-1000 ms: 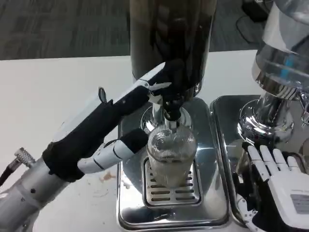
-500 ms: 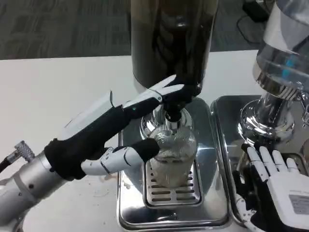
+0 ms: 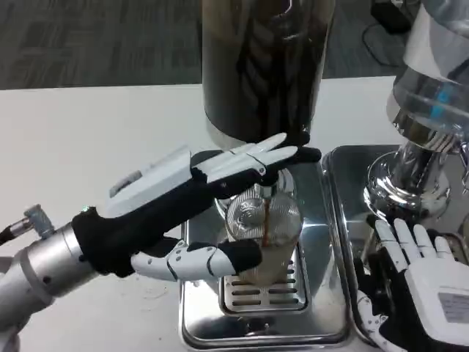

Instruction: Grasp the cup under the faucet to collect the drink, then remove the cup.

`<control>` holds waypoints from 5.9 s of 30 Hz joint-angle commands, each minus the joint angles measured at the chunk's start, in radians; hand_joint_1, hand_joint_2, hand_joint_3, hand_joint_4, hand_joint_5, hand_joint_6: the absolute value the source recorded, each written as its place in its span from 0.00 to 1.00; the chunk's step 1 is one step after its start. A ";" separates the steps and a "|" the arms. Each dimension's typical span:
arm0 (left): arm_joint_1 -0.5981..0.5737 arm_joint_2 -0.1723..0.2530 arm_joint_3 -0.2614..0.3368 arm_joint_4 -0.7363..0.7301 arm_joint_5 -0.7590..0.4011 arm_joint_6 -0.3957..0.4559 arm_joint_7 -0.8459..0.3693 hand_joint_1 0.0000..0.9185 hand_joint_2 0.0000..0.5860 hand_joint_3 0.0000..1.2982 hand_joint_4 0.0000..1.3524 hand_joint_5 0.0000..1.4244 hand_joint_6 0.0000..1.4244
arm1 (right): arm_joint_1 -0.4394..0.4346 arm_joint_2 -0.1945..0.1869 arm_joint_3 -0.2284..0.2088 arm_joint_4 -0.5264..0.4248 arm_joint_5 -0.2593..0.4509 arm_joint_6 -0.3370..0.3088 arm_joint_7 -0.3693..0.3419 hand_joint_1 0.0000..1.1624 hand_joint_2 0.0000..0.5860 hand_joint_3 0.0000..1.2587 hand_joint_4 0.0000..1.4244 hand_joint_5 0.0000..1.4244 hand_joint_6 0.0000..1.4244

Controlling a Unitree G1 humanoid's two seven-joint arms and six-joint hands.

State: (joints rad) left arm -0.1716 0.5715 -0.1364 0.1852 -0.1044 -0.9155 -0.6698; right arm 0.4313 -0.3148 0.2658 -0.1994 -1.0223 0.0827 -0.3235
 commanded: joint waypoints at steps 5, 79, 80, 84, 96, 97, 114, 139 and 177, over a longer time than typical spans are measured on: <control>-0.015 0.034 -0.049 -0.037 0.059 -0.035 -0.039 0.00 0.45 0.07 0.00 0.07 0.02 | -0.006 0.006 -0.003 0.007 0.010 0.010 -0.015 0.32 0.95 0.04 0.00 0.00 0.00; 0.074 0.070 0.018 -0.187 0.070 0.084 0.035 0.00 0.50 0.12 0.00 0.10 0.02 | -0.201 0.111 -0.047 0.030 0.622 -0.136 0.383 0.53 0.28 0.00 0.00 0.00 0.02; 0.077 0.069 0.023 -0.189 0.072 0.085 0.039 0.00 0.50 0.12 0.00 0.10 0.02 | -0.202 0.113 -0.048 0.036 0.622 -0.141 0.377 0.53 0.28 0.00 0.00 0.00 0.02; 0.089 0.068 0.037 -0.197 0.076 0.092 0.045 0.00 0.50 0.13 0.00 0.11 0.02 | -0.212 0.115 -0.034 0.055 0.617 -0.162 0.370 0.55 0.27 0.00 0.00 0.00 0.04; 0.134 0.059 0.131 -0.215 0.110 0.079 0.114 0.00 0.46 0.13 0.00 0.03 0.00 | -0.228 0.136 -0.019 0.106 0.613 -0.192 0.332 0.56 0.26 0.00 0.00 0.00 0.05; 0.150 0.047 0.155 -0.219 0.120 0.073 0.139 0.00 0.45 0.12 0.00 0.02 0.00 | -0.229 0.137 -0.019 0.108 0.614 -0.193 0.331 0.56 0.26 0.00 0.00 0.00 0.05; 0.380 -0.103 0.440 -0.231 0.400 0.066 0.501 0.00 0.42 0.00 0.00 0.00 0.00 | -0.236 0.164 -0.018 0.204 0.656 -0.321 0.292 0.58 0.25 0.00 0.00 0.00 0.06; 0.499 -0.030 0.450 0.024 0.585 0.019 0.700 0.00 0.41 0.06 0.00 0.00 0.00 | -0.288 0.226 0.009 0.377 0.696 -0.456 0.246 0.62 0.24 0.00 0.00 0.00 0.13; 0.543 -0.033 0.418 0.013 0.568 0.070 0.758 0.00 0.42 0.11 0.00 0.00 0.00 | -0.360 0.247 0.023 0.514 0.697 -0.500 0.220 0.72 0.20 0.05 0.12 0.23 0.33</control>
State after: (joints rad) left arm 0.3584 0.5411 0.2853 0.2108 0.4742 -0.8565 0.0718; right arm 0.0709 -0.0750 0.2785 0.2900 -0.3242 -0.4175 -0.1141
